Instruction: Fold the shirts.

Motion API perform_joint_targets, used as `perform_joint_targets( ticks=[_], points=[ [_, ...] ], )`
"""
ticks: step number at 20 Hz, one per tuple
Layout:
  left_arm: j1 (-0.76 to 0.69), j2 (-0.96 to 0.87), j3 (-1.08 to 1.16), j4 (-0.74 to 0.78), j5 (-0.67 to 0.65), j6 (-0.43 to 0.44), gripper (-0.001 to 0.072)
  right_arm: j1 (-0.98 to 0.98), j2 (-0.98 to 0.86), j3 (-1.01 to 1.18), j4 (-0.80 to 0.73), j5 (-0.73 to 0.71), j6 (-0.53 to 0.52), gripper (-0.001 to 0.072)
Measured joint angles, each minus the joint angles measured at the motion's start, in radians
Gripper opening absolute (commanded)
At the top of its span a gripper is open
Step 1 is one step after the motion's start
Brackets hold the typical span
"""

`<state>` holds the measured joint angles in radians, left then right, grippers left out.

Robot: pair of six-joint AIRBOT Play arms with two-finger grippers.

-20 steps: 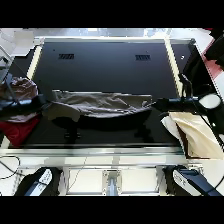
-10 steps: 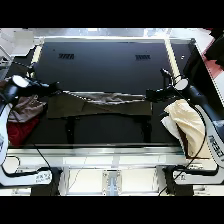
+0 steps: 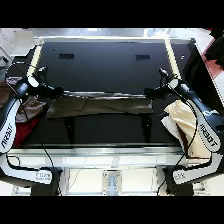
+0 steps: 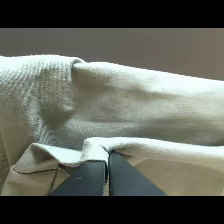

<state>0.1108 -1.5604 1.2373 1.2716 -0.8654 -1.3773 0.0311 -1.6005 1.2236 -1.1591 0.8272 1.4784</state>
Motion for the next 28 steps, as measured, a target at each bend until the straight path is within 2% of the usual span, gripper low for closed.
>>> perform_joint_targets(
  ticks=[1,2,3,7,8,9,11,14,17,19,21,28],
  points=[
    [-0.005,0.001,0.002,0.005,0.001,0.000,0.0464,0.000,-0.003,0.005,-0.008,0.001,0.008,0.0149],
    [-0.008,0.006,0.005,0.007,0.000,0.000,0.0680,-0.001,-0.003,0.014,-0.018,0.005,0.014,0.0342],
    [-0.011,0.017,0.010,0.007,0.001,0.000,0.0717,-0.005,0.002,0.031,-0.023,0.020,0.018,0.0385],
    [-0.003,0.109,0.053,0.008,0.006,0.005,0.0712,-0.049,0.068,0.153,-0.078,0.163,0.026,0.0404],
    [-0.001,0.146,0.063,0.008,0.022,0.005,0.0711,-0.069,0.095,0.178,-0.092,0.197,0.026,0.0457],
    [-0.002,0.185,0.070,0.006,0.045,0.005,0.0711,-0.095,0.125,0.198,-0.103,0.229,0.028,0.0476],
    [-0.011,0.263,0.079,-0.002,0.112,0.005,0.0711,-0.153,0.168,0.219,-0.104,0.266,0.055,0.0556],
    [-0.055,0.355,0.087,-0.016,0.177,0.017,0.0711,-0.256,0.180,0.205,-0.039,0.317,0.109,0.0541],
    [-0.122,0.393,0.090,-0.023,0.189,0.042,0.0711,-0.341,0.108,0.169,0.103,0.424,0.095,0.0545],
    [-0.166,0.396,0.092,-0.024,0.193,0.049,0.0710,-0.370,0.031,0.158,0.214,0.504,0.039,0.0600],
    [-0.201,0.388,0.092,-0.025,0.192,0.051,0.0710,-0.374,-0.043,0.153,0.299,0.544,-0.011,0.0618],
    [-0.248,0.327,0.092,-0.027,0.105,0.036,0.0710,-0.340,-0.225,0.148,0.379,0.533,-0.092,0.0618]
  ],
)
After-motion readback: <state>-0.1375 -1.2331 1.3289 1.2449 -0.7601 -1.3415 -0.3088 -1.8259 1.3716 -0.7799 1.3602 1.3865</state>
